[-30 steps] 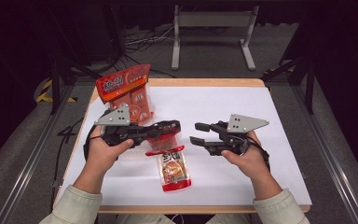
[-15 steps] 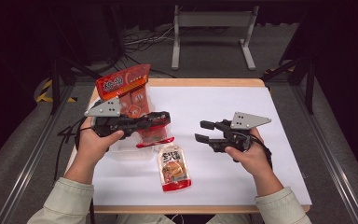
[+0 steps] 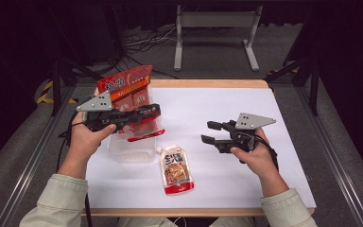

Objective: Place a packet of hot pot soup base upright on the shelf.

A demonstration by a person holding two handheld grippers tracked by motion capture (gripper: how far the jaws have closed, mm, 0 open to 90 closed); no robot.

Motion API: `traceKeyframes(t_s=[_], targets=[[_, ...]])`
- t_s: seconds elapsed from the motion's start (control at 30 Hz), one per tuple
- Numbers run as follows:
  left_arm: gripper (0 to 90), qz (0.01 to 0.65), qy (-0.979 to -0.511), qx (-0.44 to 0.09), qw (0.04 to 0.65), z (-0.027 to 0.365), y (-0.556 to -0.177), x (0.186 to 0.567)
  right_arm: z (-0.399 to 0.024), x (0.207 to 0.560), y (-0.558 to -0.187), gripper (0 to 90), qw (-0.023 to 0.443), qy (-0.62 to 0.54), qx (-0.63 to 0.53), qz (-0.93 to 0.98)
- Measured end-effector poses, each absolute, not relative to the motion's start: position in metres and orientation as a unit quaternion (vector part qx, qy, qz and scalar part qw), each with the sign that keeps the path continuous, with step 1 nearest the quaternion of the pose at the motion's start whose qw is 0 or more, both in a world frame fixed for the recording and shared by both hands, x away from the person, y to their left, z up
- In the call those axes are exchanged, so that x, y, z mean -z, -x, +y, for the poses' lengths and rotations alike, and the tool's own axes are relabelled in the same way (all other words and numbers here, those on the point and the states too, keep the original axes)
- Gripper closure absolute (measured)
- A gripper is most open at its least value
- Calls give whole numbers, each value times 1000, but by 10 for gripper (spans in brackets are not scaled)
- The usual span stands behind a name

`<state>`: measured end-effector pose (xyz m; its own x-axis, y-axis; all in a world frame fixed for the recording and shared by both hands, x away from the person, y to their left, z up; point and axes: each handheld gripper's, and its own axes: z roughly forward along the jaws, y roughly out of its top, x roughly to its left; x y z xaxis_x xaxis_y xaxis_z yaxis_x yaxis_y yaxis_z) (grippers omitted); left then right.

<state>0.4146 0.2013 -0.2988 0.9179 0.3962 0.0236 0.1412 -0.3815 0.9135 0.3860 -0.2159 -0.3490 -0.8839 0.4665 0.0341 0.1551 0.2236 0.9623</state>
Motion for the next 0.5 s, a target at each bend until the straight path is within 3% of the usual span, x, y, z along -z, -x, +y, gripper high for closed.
traceKeyframes(t_s=[0.5], targets=[[894,174,-828,-139,515,220,-427,306,-215,354,-390,414,128,-210,-581,776]])
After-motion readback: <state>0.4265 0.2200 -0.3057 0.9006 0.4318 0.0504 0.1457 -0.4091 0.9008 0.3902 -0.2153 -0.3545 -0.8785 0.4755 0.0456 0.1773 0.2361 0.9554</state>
